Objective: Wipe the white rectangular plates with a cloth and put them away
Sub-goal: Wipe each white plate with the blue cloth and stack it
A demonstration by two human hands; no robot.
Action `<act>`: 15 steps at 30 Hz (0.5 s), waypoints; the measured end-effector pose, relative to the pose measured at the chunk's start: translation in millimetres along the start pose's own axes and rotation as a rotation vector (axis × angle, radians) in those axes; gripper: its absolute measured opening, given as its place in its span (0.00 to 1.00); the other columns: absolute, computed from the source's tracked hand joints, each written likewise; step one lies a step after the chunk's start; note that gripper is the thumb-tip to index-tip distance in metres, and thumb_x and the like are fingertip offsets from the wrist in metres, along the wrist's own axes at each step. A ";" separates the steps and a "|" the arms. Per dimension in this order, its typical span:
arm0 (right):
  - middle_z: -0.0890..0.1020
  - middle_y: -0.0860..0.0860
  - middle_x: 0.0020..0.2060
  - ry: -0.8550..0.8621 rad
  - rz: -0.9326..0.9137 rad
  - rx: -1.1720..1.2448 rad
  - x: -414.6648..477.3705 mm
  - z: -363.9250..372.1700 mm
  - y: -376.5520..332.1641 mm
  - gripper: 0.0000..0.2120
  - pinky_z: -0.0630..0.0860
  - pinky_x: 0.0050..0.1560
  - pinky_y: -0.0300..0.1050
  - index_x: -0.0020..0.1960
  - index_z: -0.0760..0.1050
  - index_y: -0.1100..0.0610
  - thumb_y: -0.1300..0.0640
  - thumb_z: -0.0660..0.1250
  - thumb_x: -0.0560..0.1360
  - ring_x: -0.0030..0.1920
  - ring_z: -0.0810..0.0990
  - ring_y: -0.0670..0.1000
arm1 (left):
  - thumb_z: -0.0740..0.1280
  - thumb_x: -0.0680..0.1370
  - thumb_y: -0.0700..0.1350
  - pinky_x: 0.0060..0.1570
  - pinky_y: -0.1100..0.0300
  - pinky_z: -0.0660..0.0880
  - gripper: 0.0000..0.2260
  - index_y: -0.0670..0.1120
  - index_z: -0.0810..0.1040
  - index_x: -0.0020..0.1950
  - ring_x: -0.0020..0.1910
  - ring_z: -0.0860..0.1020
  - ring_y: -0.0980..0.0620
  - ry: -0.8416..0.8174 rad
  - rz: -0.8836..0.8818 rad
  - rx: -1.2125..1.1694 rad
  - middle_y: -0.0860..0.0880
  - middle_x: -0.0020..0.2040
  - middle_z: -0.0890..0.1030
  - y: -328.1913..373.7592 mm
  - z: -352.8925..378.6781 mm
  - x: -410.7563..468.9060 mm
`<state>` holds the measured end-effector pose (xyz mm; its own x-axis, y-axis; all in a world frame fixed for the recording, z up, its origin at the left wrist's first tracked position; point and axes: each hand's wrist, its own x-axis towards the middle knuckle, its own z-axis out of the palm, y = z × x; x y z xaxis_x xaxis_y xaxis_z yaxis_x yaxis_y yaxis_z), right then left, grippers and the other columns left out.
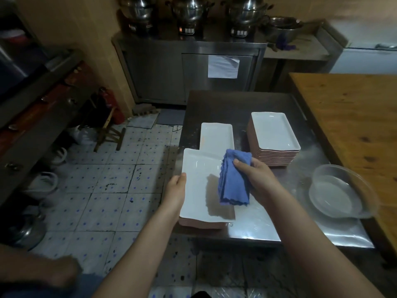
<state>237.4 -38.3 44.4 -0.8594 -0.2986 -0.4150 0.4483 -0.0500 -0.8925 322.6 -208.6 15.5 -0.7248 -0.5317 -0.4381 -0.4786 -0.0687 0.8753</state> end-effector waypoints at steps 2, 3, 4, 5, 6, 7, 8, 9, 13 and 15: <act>0.84 0.56 0.45 0.019 0.020 -0.003 2.6 1.2 6.8 0.10 0.79 0.44 0.47 0.55 0.77 0.61 0.59 0.69 0.75 0.44 0.83 0.55 | 0.54 0.82 0.51 0.50 0.51 0.76 0.15 0.43 0.74 0.54 0.49 0.79 0.43 0.015 0.004 0.030 0.42 0.50 0.79 -4.4 0.3 4.4; 0.84 0.57 0.45 0.028 0.022 -0.005 4.4 1.8 9.5 0.10 0.79 0.45 0.48 0.55 0.77 0.61 0.59 0.69 0.75 0.44 0.83 0.55 | 0.54 0.82 0.51 0.53 0.48 0.75 0.14 0.43 0.73 0.52 0.51 0.78 0.41 0.023 0.005 0.041 0.40 0.51 0.79 -5.4 0.5 6.4; 0.84 0.57 0.45 0.036 0.024 -0.008 6.2 2.3 11.9 0.11 0.79 0.45 0.48 0.55 0.77 0.62 0.59 0.69 0.75 0.44 0.83 0.55 | 0.54 0.82 0.51 0.53 0.48 0.75 0.14 0.42 0.73 0.51 0.51 0.78 0.41 0.030 0.005 0.044 0.39 0.51 0.79 -7.0 0.5 8.3; 0.84 0.57 0.45 0.040 0.031 -0.012 7.3 2.9 13.6 0.11 0.79 0.44 0.48 0.55 0.77 0.62 0.60 0.69 0.75 0.43 0.83 0.55 | 0.54 0.82 0.51 0.53 0.49 0.75 0.14 0.42 0.72 0.52 0.51 0.78 0.40 0.037 0.002 0.046 0.39 0.52 0.78 -8.8 0.2 10.1; 0.84 0.57 0.45 0.041 0.040 -0.013 8.4 3.3 15.1 0.11 0.78 0.43 0.47 0.55 0.77 0.62 0.60 0.69 0.75 0.43 0.83 0.55 | 0.54 0.82 0.51 0.51 0.50 0.74 0.15 0.41 0.72 0.52 0.51 0.78 0.40 0.043 -0.001 0.045 0.38 0.52 0.78 -11.0 -0.3 12.5; 0.84 0.57 0.45 0.039 0.049 -0.011 9.3 3.6 16.4 0.11 0.79 0.43 0.47 0.55 0.77 0.62 0.60 0.69 0.74 0.43 0.83 0.55 | 0.54 0.82 0.51 0.50 0.51 0.74 0.15 0.41 0.72 0.52 0.51 0.78 0.41 0.048 -0.006 0.044 0.38 0.52 0.78 -13.5 -1.0 15.0; 0.83 0.58 0.45 0.036 0.056 -0.010 10.2 3.7 17.7 0.10 0.79 0.44 0.48 0.55 0.77 0.62 0.61 0.69 0.74 0.43 0.83 0.55 | 0.54 0.82 0.51 0.49 0.52 0.73 0.15 0.40 0.72 0.52 0.50 0.78 0.41 0.049 -0.012 0.044 0.38 0.52 0.78 -16.3 -1.6 17.6; 0.83 0.58 0.45 0.037 0.060 -0.014 11.3 3.8 18.8 0.10 0.79 0.45 0.49 0.55 0.77 0.62 0.61 0.69 0.74 0.44 0.82 0.56 | 0.53 0.82 0.51 0.48 0.52 0.73 0.16 0.40 0.72 0.53 0.49 0.78 0.41 0.047 -0.016 0.051 0.38 0.51 0.78 -19.0 -2.1 20.0; 0.83 0.57 0.44 0.041 0.075 -0.043 16.6 6.0 22.5 0.09 0.79 0.50 0.51 0.53 0.77 0.62 0.60 0.69 0.74 0.44 0.82 0.56 | 0.53 0.81 0.50 0.34 0.58 0.64 0.16 0.40 0.70 0.43 0.34 0.70 0.48 0.107 0.090 0.322 0.44 0.37 0.73 -27.0 -1.6 26.4; 0.83 0.56 0.43 0.039 0.089 -0.057 18.4 8.2 24.3 0.07 0.79 0.48 0.50 0.52 0.77 0.60 0.60 0.69 0.74 0.43 0.82 0.55 | 0.53 0.82 0.50 0.28 0.59 0.59 0.17 0.42 0.67 0.37 0.29 0.67 0.52 0.157 0.180 0.529 0.48 0.32 0.70 -28.7 -1.8 26.5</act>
<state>234.4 -52.8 16.5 -0.8266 -0.2618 -0.4982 0.5092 0.0293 -0.8601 318.0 -222.3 -20.9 -0.7549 -0.6176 -0.2207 -0.5663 0.4441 0.6943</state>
